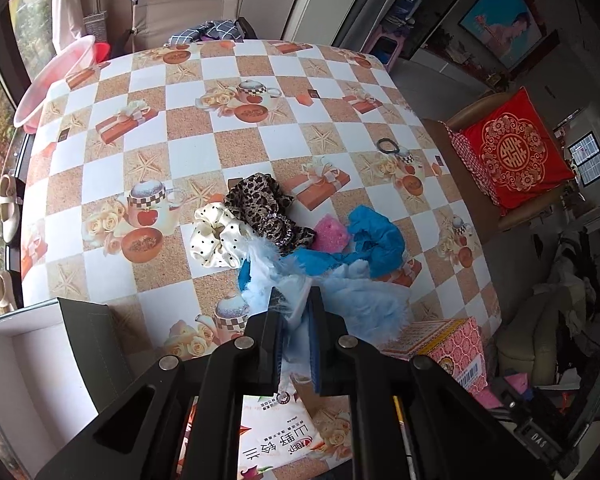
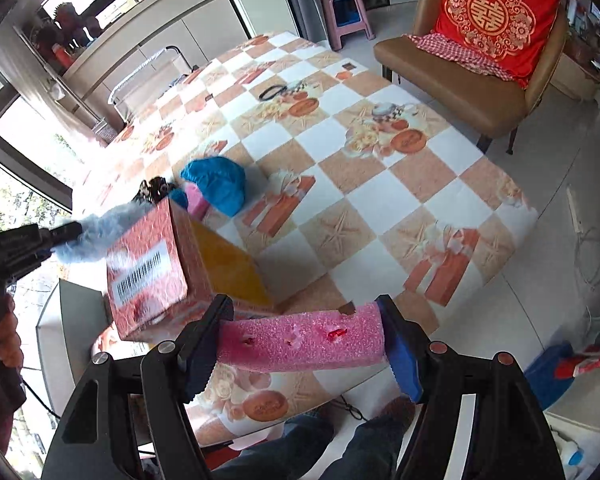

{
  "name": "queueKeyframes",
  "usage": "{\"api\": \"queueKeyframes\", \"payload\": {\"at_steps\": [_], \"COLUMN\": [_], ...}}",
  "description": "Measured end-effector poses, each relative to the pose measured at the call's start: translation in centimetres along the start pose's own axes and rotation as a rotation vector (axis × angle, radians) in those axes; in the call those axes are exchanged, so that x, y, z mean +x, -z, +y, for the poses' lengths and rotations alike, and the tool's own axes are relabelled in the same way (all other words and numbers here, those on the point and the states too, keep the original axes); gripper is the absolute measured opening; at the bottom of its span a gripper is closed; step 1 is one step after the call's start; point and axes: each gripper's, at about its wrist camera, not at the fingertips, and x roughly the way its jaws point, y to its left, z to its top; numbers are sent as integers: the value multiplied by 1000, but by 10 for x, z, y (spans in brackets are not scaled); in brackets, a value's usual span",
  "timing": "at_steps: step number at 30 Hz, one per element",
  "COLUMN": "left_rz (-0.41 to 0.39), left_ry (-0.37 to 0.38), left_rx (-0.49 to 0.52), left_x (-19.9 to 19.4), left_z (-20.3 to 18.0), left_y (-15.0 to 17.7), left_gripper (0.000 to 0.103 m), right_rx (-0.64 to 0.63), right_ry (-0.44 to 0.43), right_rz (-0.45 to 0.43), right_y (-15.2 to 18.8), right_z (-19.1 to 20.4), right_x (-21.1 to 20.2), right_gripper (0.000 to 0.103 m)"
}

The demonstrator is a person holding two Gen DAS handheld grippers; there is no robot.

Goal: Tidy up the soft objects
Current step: 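Grasp the pink sponge with the right gripper while the left gripper grasps the light-blue fluffy fabric, then carry the fluffy fabric with the left gripper while the right gripper carries the sponge to the box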

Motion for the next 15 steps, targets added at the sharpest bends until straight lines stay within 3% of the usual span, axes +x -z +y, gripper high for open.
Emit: {"api": "queueKeyframes", "payload": {"at_steps": [7, 15], "left_rz": [-29, -71], "left_ry": [-24, -84], "left_rx": [-26, -149], "left_x": [-17, -38], "left_z": [-5, -3], "left_y": [2, 24], "left_gripper": [12, 12], "right_rx": [-108, -329], "right_ry": [-8, -89], "right_rz": [-61, -27], "right_y": [-57, -97], "right_z": [17, 68], "right_x": [-15, -10], "right_gripper": [73, 73]}}
